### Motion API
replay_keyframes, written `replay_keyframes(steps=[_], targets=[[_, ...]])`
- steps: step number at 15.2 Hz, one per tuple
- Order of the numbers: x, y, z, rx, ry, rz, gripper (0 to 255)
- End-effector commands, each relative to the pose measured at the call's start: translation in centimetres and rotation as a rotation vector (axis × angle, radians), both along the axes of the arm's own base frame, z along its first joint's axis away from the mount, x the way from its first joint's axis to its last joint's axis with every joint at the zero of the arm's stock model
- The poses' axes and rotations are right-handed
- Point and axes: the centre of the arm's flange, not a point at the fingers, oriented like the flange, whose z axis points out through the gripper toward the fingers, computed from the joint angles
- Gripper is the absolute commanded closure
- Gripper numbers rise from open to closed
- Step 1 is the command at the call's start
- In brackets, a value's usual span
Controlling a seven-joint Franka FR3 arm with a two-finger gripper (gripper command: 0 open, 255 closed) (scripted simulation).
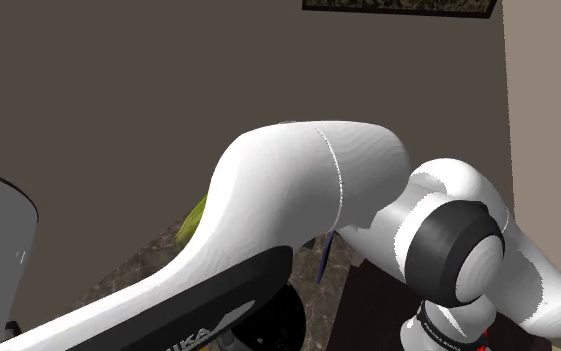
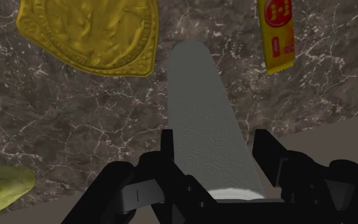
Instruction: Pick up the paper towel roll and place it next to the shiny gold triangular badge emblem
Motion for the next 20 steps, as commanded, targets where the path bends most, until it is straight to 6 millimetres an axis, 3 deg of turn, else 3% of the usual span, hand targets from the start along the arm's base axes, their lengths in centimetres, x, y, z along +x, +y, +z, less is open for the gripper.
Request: replay_keyframes(steps=[1, 10, 17, 18, 20], targets=[[-0.1, 0.2, -1.1, 0.001, -0.001, 0.000, 255], [-0.1, 0.2, -5.8, 0.001, -0.001, 0.000, 255], [-0.1, 0.2, -5.8, 0.001, -0.001, 0.000, 255], [-0.1, 0.2, -5.8, 0.001, -0.001, 0.000, 0], [-0.1, 0.2, -5.8, 0.001, -0.001, 0.000, 0]])
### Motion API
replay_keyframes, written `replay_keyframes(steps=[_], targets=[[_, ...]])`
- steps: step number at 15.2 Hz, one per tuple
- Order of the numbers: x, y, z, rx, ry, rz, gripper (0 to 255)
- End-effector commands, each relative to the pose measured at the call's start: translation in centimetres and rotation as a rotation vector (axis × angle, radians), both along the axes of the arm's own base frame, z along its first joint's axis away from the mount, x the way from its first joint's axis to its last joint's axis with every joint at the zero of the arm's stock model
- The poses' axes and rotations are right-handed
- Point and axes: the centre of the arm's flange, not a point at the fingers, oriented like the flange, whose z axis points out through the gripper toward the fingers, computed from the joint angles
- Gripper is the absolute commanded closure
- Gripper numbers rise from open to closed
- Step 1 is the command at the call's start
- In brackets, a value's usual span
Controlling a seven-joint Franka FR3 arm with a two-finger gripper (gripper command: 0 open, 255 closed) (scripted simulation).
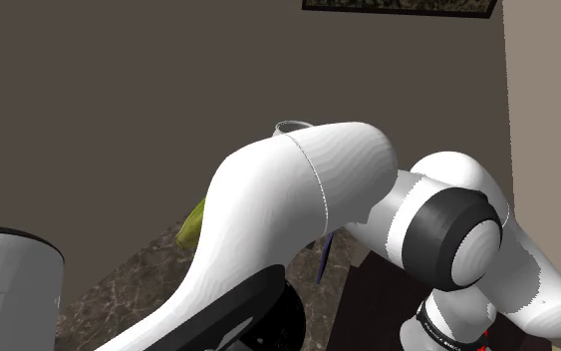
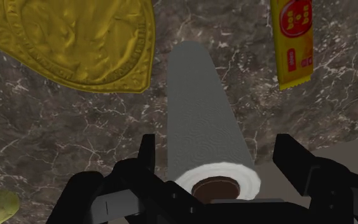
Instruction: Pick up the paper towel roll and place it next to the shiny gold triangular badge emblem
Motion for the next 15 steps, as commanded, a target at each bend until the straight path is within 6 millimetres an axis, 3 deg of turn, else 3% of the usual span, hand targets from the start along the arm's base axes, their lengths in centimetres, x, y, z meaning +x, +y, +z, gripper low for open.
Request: replay_keyframes(steps=[1, 3, 7, 15], targets=[[0.0, 0.0, 0.0, 0.000, 0.000, 0.000, 0], [0.0, 0.0, 0.0, 0.000, 0.000, 0.000, 0], [-1.1, 0.1, 4.9, 0.000, 0.000, 0.000, 0], [-1.1, 0.1, 4.9, 0.000, 0.000, 0.000, 0]])
